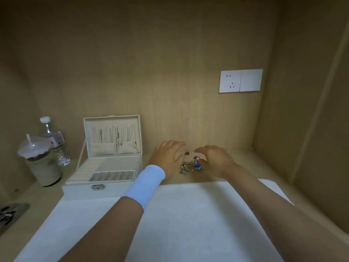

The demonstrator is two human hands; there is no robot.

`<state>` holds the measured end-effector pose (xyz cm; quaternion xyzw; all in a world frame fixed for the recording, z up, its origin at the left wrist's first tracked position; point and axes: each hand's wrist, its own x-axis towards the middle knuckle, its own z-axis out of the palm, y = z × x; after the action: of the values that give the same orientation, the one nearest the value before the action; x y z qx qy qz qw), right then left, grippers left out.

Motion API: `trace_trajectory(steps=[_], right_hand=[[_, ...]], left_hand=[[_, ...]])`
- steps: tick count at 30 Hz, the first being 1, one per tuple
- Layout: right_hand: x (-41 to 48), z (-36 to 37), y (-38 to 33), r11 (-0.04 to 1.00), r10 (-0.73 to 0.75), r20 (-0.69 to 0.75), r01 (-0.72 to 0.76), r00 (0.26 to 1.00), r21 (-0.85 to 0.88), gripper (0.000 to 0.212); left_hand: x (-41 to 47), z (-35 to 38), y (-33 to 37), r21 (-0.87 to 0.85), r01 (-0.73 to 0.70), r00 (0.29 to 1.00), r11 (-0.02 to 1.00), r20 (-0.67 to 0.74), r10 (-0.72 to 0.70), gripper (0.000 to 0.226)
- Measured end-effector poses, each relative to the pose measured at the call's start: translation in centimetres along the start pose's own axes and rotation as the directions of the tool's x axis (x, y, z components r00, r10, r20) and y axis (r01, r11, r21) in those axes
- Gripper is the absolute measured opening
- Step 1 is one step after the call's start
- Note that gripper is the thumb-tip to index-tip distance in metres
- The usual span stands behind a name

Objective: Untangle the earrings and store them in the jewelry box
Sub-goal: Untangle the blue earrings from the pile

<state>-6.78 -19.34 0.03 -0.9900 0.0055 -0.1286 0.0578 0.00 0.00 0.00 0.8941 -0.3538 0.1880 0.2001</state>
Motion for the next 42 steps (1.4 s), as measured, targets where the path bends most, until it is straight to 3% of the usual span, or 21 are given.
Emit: trace_trajectory(steps=[3,6,8,12,21,26,32,37,42], right_hand=[[1.3,1.7,1.6,0.997,0.045,0.062,-0.048,0.997,0.054,0.026],[2.7,3.3,2.9,0.987,0.070,0.143,-0.090,0.987,0.136,0.023],[4.0,4.0,4.0,0.981,0.070,0.138,-0.093,0.988,0.172,0.019],[6.8,5.4,6.0,0.966,0.127,0.160,-0.159,0.979,0.203,0.009],[10.7,6.6,8.3,0.958,0.077,0.371,-0.172,0.925,0.230,0.019],[11.4,7.2,8.7,0.959,0.072,0.357,-0.163,0.931,0.230,0.007],[11.0,5.1,8.5,0.895,0.048,0.310,-0.179,0.950,0.410,0.011],[11.2,3.7,7.9,0.814,0.016,0.295,-0.184,0.955,0.552,0.011],[11.2,4.2,8.0,0.749,-0.041,0.296,-0.167,0.954,0.641,0.009]], left_hand=[[1.6,2.2,0.4,-0.023,0.030,0.989,0.999,0.148,-0.026,0.043],[3.5,4.6,0.7,-0.096,0.145,0.928,0.985,0.359,-0.102,0.032],[4.9,6.3,0.6,-0.066,0.122,0.903,0.990,0.422,-0.084,0.024],[6.8,9.4,-0.2,-0.066,0.108,0.912,0.992,0.404,-0.072,0.018],[8.2,12.5,-2.5,-0.205,0.113,0.947,0.972,0.319,-0.043,0.005],[8.0,13.3,-3.5,-0.300,0.145,0.959,0.943,0.278,-0.059,0.010],[8.2,12.7,-4.1,-0.441,0.146,0.979,0.885,0.195,-0.064,0.025],[8.8,11.7,-3.5,-0.666,0.272,0.955,0.695,0.274,-0.111,0.018],[9.0,11.6,-3.8,-0.730,0.348,0.937,0.588,0.294,-0.189,0.004]])
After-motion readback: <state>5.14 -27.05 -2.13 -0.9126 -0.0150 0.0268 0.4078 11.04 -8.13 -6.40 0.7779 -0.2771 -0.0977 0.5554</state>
